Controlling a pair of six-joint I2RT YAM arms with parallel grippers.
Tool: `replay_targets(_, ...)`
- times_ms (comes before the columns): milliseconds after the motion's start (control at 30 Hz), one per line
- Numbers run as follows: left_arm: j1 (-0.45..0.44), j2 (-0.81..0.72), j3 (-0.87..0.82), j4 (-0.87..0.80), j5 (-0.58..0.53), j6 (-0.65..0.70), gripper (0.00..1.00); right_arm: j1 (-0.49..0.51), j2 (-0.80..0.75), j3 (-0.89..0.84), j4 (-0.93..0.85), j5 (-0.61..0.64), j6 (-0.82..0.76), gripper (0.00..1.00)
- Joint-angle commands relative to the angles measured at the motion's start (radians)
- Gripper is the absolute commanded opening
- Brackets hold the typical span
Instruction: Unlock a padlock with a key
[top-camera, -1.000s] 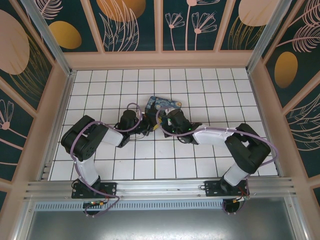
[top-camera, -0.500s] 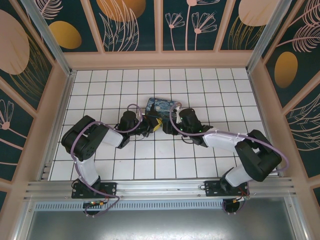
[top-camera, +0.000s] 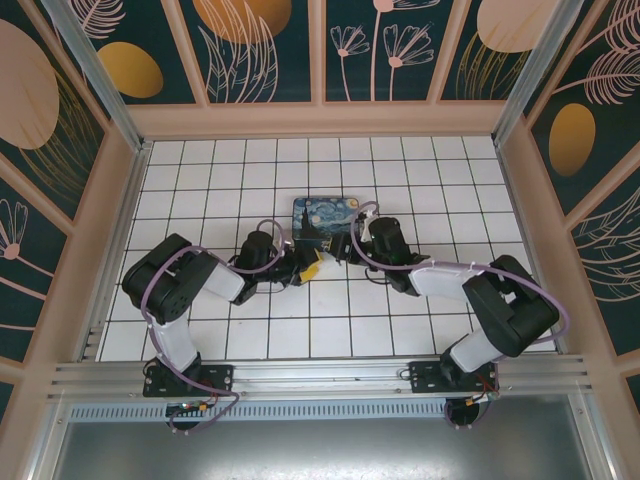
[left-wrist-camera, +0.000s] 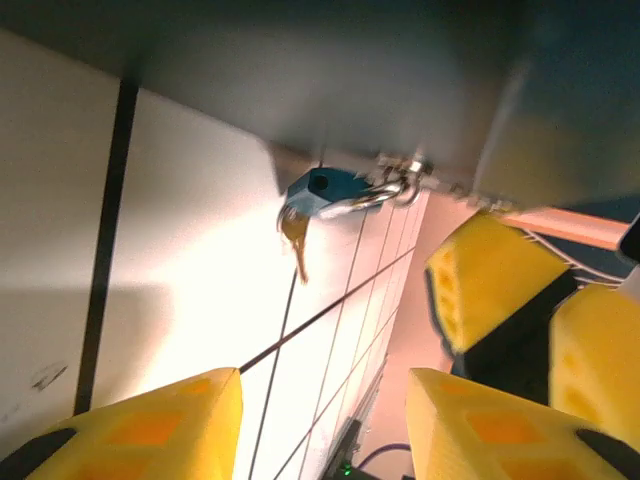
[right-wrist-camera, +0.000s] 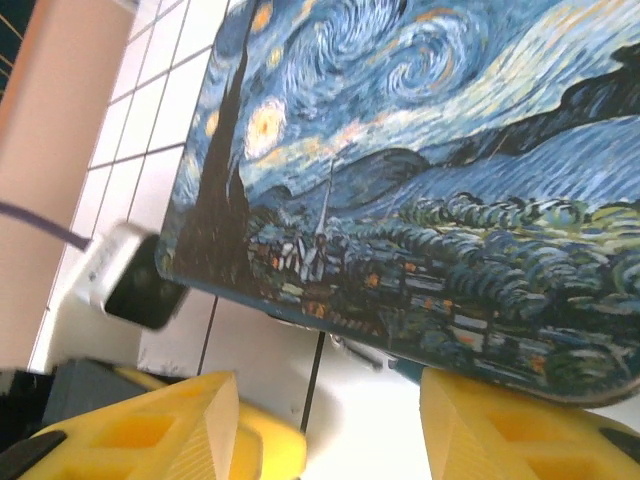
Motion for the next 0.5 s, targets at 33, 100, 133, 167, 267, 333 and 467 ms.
replay_targets(33,-0.003,-0.071,-0.003,-0.042,0.031,0.045,0.62,-0.028,0.029,0.001,0.106,0.009,0.04,0.51)
replay_targets(100,-0.003,-0.102,0.003,-0.077,0.025,0.066,0.69,-0.044,0.042,0.016,0.11,0.002,0.042,0.51)
replay_targets(133,-0.003,-0.126,0.009,-0.109,0.02,0.083,0.71,-0.052,0.05,0.025,0.115,-0.002,0.039,0.51)
replay_targets(167,-0.002,-0.149,0.018,-0.14,0.013,0.1,0.74,-0.058,0.051,0.032,0.115,-0.005,0.034,0.51)
replay_targets(267,0.003,-0.188,0.06,-0.241,-0.005,0.157,0.79,-0.062,0.037,0.026,0.109,-0.019,0.028,0.51)
replay_targets(333,0.012,-0.21,0.095,-0.314,-0.024,0.202,0.81,-0.059,0.014,0.0,0.108,-0.032,0.029,0.5)
replay_targets(467,0.035,-0.24,0.189,-0.476,-0.061,0.301,0.85,-0.054,-0.045,-0.073,0.108,-0.023,0.02,0.49)
